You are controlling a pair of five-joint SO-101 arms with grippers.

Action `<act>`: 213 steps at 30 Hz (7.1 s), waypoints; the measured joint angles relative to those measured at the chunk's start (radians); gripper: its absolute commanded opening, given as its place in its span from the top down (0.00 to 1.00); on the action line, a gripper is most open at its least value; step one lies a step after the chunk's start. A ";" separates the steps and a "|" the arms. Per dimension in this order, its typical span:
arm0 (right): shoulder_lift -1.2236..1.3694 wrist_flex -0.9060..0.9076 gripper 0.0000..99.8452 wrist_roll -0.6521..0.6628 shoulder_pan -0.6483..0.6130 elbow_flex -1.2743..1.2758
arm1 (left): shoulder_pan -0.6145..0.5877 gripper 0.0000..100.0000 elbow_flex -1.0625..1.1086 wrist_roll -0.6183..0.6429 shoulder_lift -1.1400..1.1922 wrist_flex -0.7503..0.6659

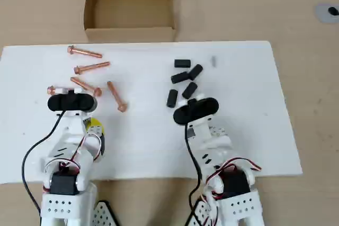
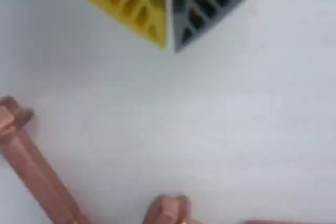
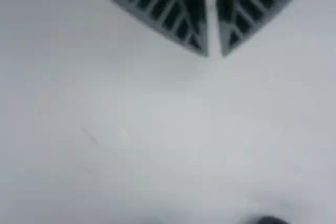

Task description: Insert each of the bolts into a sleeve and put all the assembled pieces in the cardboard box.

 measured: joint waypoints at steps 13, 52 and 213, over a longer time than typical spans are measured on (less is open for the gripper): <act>0.000 0.000 0.99 0.000 0.000 0.000 | 0.000 0.99 0.000 0.000 0.000 0.000; 0.000 0.000 0.99 0.000 0.000 0.000 | 0.000 0.99 0.000 0.000 0.000 0.000; 1.784 0.694 0.99 0.249 0.063 -1.729 | -0.394 0.99 -1.582 1.117 1.970 0.431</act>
